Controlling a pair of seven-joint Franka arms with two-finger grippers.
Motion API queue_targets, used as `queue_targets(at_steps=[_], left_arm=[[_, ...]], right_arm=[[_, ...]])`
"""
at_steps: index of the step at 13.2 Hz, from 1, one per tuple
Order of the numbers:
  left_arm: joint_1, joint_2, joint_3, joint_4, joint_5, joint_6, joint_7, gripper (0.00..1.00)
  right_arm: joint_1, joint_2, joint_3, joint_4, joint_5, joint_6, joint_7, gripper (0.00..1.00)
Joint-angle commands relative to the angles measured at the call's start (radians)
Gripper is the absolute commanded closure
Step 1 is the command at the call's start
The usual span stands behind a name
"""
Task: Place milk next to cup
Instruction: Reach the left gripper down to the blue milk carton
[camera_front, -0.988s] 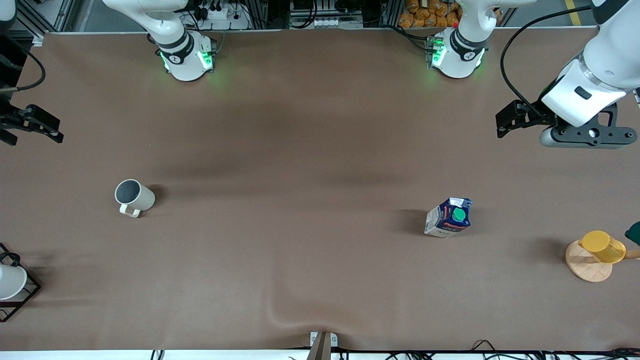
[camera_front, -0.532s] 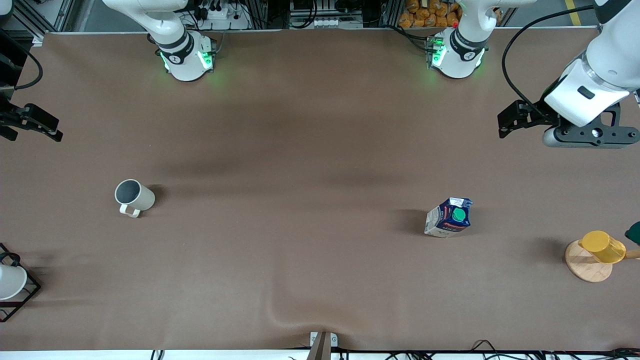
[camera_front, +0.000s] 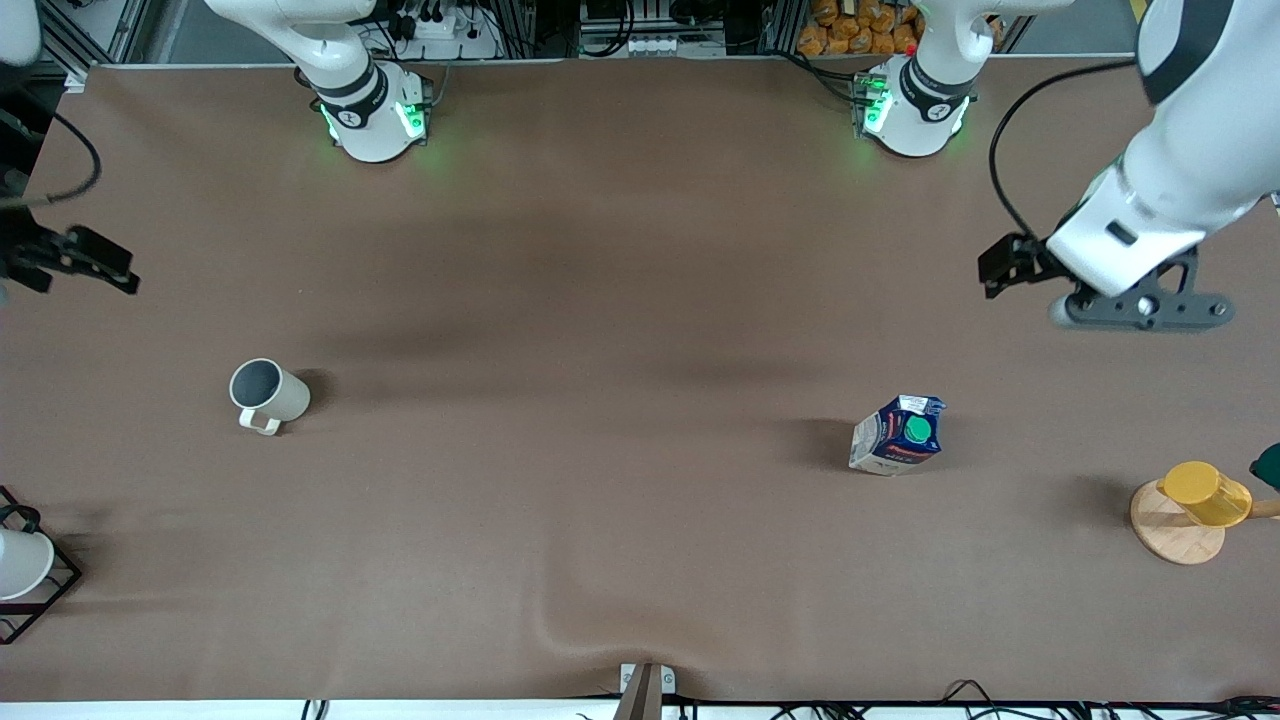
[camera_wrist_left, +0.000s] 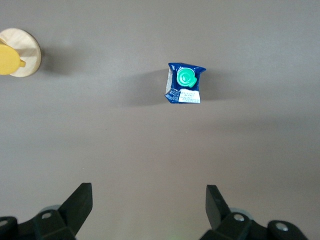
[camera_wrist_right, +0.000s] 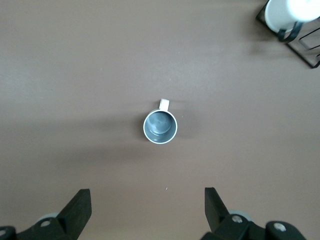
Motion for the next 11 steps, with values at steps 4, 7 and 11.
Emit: queue_targets(at_steps=[4,7,11], left_arm=[[-0.006,0.162,-0.006,0.045,-0.053,0.191,-0.118,0.0],[-0.037,0.248,-0.006,0.045,-0.052,0.233,-0.033,0.0],[-0.075,0.323,-0.004,0.043,0.02,0.285,0.036,0.0]], right_arm=[[-0.123,0.218,-0.001,0.048,0.014,0.101,-0.148,0.0],[-0.151,0.288,0.001,0.033,0.017,0.168,-0.147,0.0],[-0.176,0.367,0.001,-0.027,0.104,0.277,-0.156,0.0]])
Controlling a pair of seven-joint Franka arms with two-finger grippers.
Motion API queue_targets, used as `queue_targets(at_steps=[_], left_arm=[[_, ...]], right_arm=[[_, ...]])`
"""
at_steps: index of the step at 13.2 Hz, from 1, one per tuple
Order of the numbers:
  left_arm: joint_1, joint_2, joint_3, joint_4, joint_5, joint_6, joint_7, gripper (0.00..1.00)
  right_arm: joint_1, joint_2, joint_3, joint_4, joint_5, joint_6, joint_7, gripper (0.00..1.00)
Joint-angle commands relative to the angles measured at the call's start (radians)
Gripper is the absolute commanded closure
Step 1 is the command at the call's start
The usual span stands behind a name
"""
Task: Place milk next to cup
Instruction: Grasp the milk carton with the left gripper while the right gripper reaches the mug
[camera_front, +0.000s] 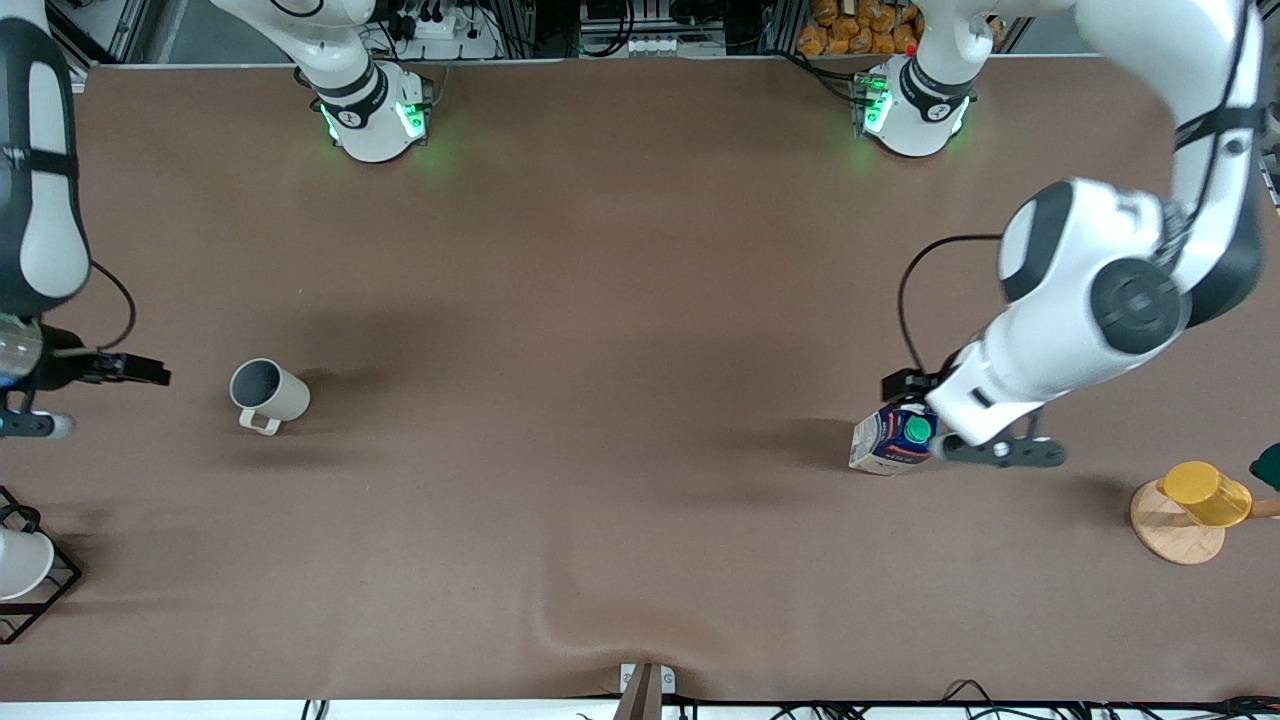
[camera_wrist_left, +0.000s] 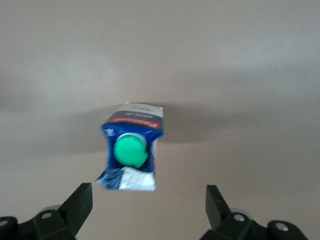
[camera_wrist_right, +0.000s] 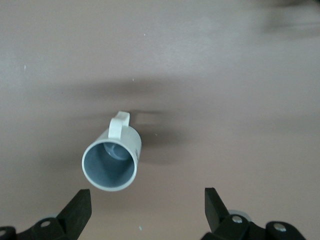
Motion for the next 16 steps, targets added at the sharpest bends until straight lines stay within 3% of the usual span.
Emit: queue_targets(at_steps=[1,6,9,11,13,14,15,16], left_arm=[[-0.014,0.023,0.002,0.03,0.093,-0.003,0.069,0.0],[-0.013,0.077,0.002,0.028,0.147,-0.003,0.115,0.0],[-0.004,0.103,0.002,0.022,0.147,-0.003,0.149,0.0],[-0.004,0.127,0.002,0.022,0.142,-0.003,0.149,0.0],[-0.004,0.15,0.002,0.021,0.134,-0.003,0.148,0.0],[-0.004,0.161,0.002,0.021,0.131,-0.003,0.137,0.0],[-0.004,0.163,0.002,0.021,0.13,-0.004,0.128,0.19],[-0.002,0.161,0.002,0.013,0.127,-0.012,0.119,0.88]], right_arm=[[-0.013,0.045,0.013,-0.009,0.035,0.031,-0.011,0.0],[0.003,0.106,0.014,-0.03,0.035,0.039,-0.027,0.01],[0.003,0.117,0.016,-0.081,0.035,0.095,-0.027,0.1],[0.01,0.117,0.018,-0.142,0.035,0.163,-0.025,0.31],[0.018,0.117,0.019,-0.148,0.036,0.161,-0.023,0.71],[0.026,0.117,0.019,-0.147,0.038,0.158,-0.011,1.0],[0.033,0.117,0.018,-0.147,0.05,0.157,-0.004,1.0],[0.038,0.114,0.018,-0.145,0.064,0.149,-0.002,1.0]])
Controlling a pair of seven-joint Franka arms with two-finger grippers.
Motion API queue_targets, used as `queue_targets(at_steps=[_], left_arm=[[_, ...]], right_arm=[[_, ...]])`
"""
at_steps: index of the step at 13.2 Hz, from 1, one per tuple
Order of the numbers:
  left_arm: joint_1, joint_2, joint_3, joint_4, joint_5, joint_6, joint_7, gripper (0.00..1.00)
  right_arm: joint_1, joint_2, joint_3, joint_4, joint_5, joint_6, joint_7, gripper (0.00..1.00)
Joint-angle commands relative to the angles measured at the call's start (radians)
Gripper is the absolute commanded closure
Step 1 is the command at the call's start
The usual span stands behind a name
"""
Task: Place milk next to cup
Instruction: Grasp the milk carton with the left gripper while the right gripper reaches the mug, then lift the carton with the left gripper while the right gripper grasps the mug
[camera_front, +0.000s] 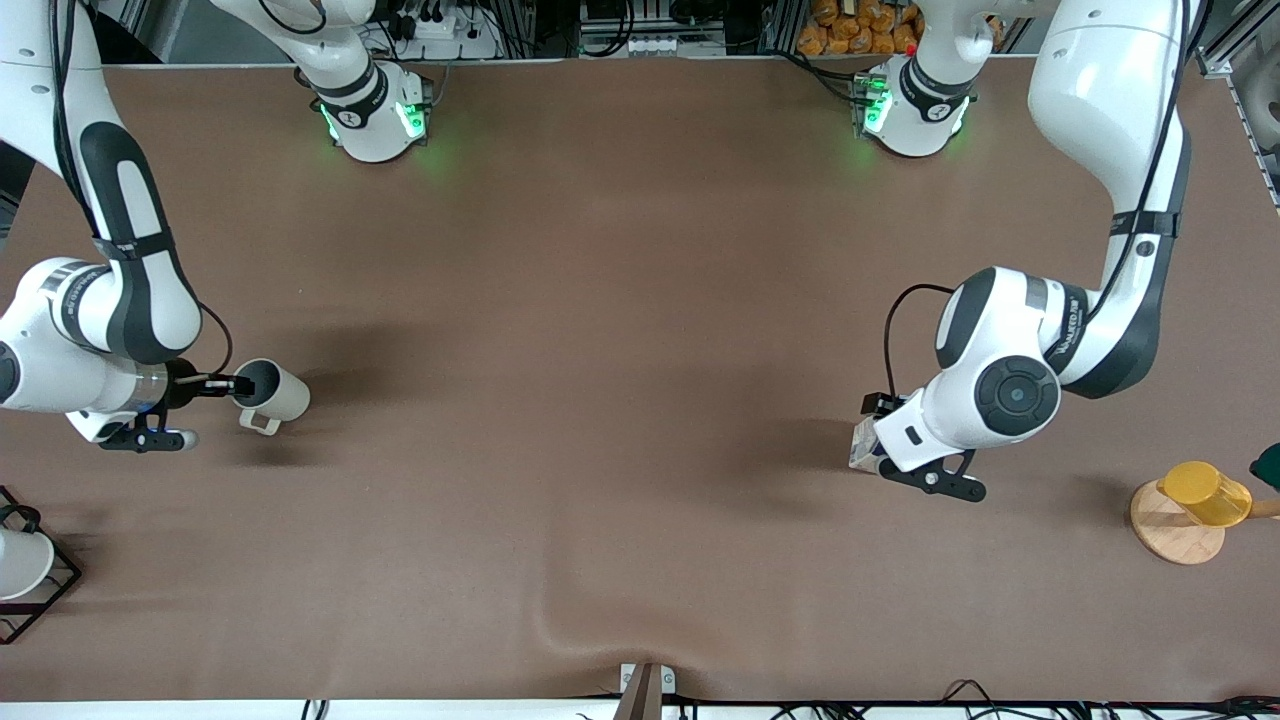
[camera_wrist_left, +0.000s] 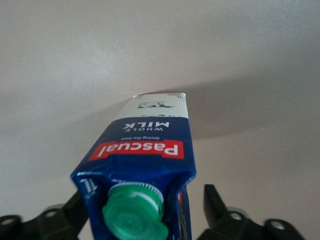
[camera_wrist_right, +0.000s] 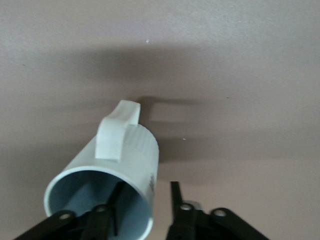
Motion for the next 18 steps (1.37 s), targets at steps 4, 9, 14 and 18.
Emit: queue_targets(at_steps=[4,9,14,18], left_arm=[[0.013,-0.004,-0.004,0.003,-0.023,-0.017,-0.021,1.0],[0.028,-0.077,-0.004,0.006,-0.024,-0.019,-0.016,1.0],[0.028,-0.113,-0.004,0.008,-0.055,-0.056,-0.042,1.0],[0.027,-0.142,-0.004,0.011,-0.075,-0.066,-0.07,1.0]], right_arm=[[0.052,-0.022,-0.006,0.076,0.029,-0.107,0.055,1.0],[0.2,-0.036,-0.003,0.225,0.079,-0.293,0.321,1.0],[0.396,-0.044,-0.003,0.28,0.18,-0.312,0.688,1.0],[0.567,-0.016,-0.003,0.326,0.19,-0.272,0.965,1.0]])
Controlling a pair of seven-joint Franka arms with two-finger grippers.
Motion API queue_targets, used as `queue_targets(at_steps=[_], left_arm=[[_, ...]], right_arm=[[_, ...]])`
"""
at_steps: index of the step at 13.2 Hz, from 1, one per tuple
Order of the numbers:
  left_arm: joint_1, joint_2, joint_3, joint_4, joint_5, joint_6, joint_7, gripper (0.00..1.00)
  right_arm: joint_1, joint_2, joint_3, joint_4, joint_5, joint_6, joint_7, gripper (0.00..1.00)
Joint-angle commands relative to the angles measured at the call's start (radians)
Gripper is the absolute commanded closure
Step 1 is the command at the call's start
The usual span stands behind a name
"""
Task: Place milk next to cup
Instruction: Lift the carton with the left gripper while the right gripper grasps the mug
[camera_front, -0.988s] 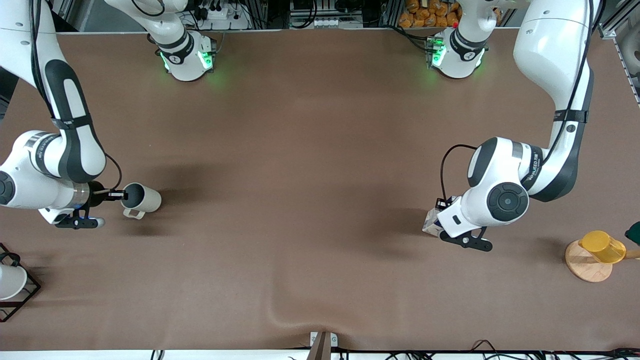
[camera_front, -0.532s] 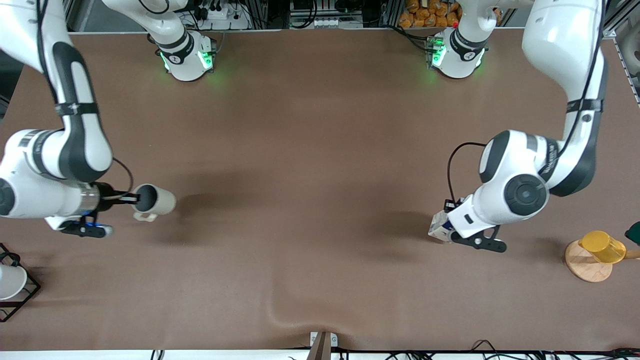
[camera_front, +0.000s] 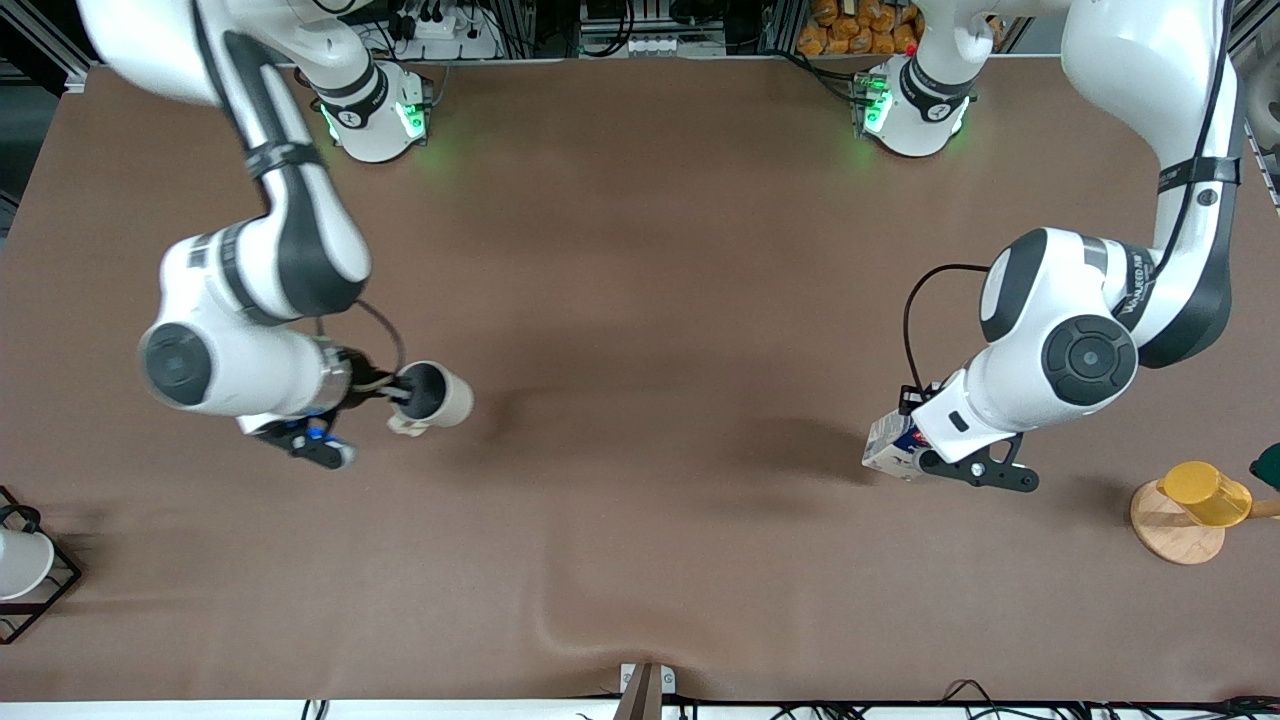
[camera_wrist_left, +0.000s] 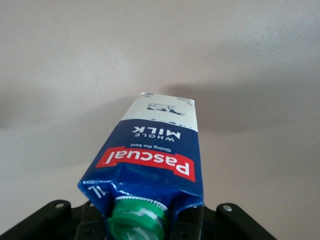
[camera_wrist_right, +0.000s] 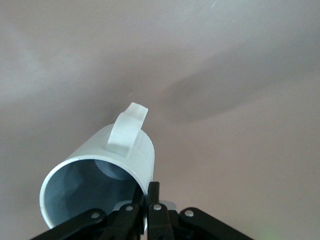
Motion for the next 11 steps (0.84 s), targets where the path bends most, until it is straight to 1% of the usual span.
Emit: queue_targets(at_steps=[1,4,5,6,8,9,11], left_arm=[[0.0,-0.037,-0.002,-0.007,-0.043,-0.017,-0.047,1.0],[-0.015,-0.043,-0.005,-0.007,-0.049,-0.017,-0.11,1.0],[-0.012,-0.043,-0.027,-0.005,-0.049,-0.017,-0.131,1.0],[-0.01,-0.049,-0.048,-0.007,-0.049,-0.018,-0.157,1.0],[-0.015,-0.059,-0.08,-0.007,-0.047,-0.061,-0.203,1.0],[-0.01,-0.066,-0.102,-0.007,-0.047,-0.066,-0.228,1.0],[-0.012,-0.077,-0.117,-0.007,-0.047,-0.081,-0.252,1.0]], right_arm=[[0.11,0.029,-0.014,0.021,0.021,0.069,0.184,1.0],[0.204,0.087,-0.014,0.02,0.022,0.185,0.333,1.0],[0.227,0.104,-0.014,0.021,0.024,0.228,0.356,1.0],[0.244,0.133,-0.013,0.02,0.036,0.264,0.365,1.0],[0.303,0.184,-0.014,0.021,0.096,0.349,0.397,1.0],[0.308,0.193,-0.014,0.02,0.101,0.383,0.407,1.0],[0.314,0.205,-0.014,0.02,0.101,0.391,0.414,1.0]])
